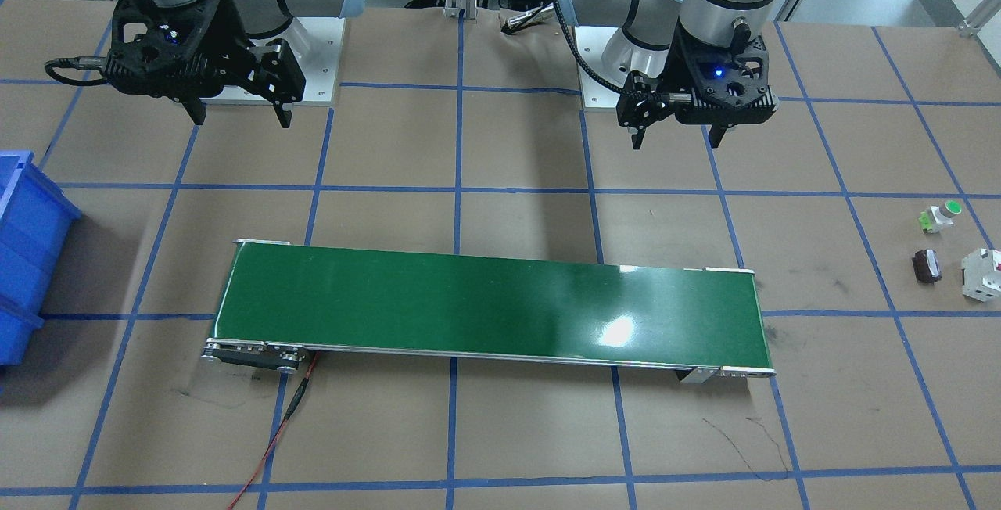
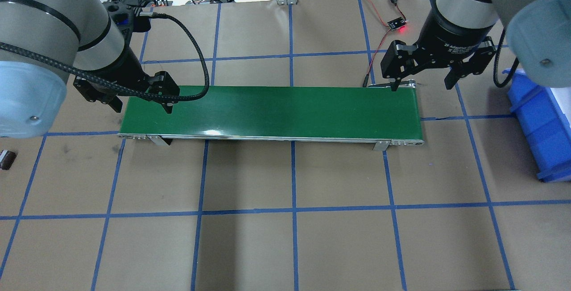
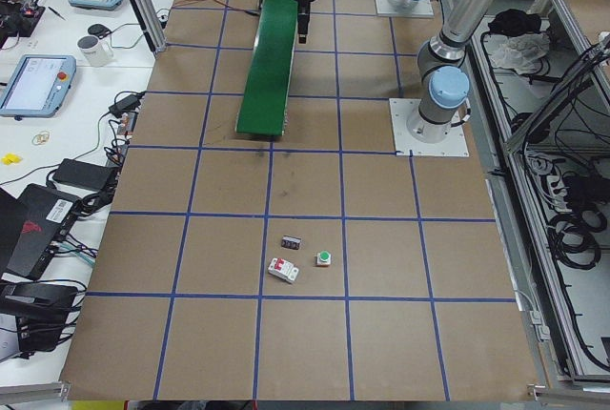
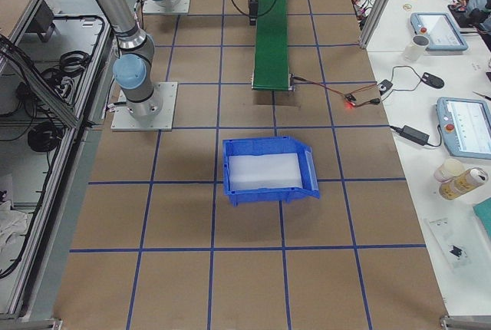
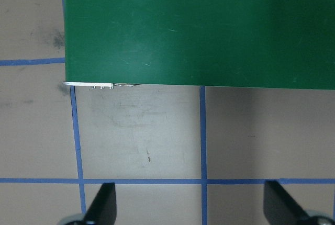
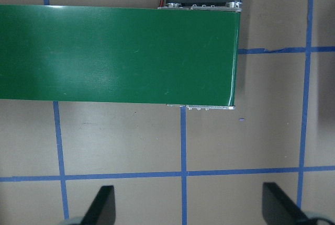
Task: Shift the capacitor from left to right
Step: 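Move the left gripper off the conveyor toward the brown capacitor beside the table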
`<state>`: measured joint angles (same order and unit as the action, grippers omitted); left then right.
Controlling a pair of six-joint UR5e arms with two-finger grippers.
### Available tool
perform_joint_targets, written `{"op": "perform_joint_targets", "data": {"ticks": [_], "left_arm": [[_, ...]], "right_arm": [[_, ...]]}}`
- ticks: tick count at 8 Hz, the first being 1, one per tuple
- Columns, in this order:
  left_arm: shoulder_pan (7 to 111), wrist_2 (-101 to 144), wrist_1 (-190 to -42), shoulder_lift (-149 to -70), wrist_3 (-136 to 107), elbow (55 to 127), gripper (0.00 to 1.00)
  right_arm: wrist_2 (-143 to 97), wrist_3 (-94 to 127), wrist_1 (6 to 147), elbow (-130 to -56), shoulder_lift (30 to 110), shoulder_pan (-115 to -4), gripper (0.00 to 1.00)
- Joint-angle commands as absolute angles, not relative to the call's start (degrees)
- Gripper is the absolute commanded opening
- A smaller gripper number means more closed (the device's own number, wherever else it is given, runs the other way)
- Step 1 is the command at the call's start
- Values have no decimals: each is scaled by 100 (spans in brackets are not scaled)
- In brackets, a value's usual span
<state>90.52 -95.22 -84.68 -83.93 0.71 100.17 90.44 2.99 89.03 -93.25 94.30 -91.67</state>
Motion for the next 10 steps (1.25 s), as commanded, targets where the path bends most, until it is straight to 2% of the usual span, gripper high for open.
{"op": "perform_joint_targets", "data": {"ticks": [1, 3, 6, 8, 10], "left_arm": [[9001, -9562, -8499, -8393, 123, 10028, 100], [8416, -9571, -8490, -8446, 184, 10081, 100], [6623, -9554, -8255, -9015, 2121, 10028, 100], [5857, -9571, -6689, -9664, 3535, 10037, 100], [4961, -9519, -6381, -10315, 4164, 10011, 100]], "right_arm": [[9044, 299, 8903, -9325, 9431, -9167, 100], [9044, 299, 8903, -9325, 9431, -9167, 100], [9044, 299, 8903, -9325, 9431, -9167, 100], [9044, 299, 8903, -9316, 9431, -9167, 100], [9044, 299, 8903, -9325, 9431, -9167, 100]]}}
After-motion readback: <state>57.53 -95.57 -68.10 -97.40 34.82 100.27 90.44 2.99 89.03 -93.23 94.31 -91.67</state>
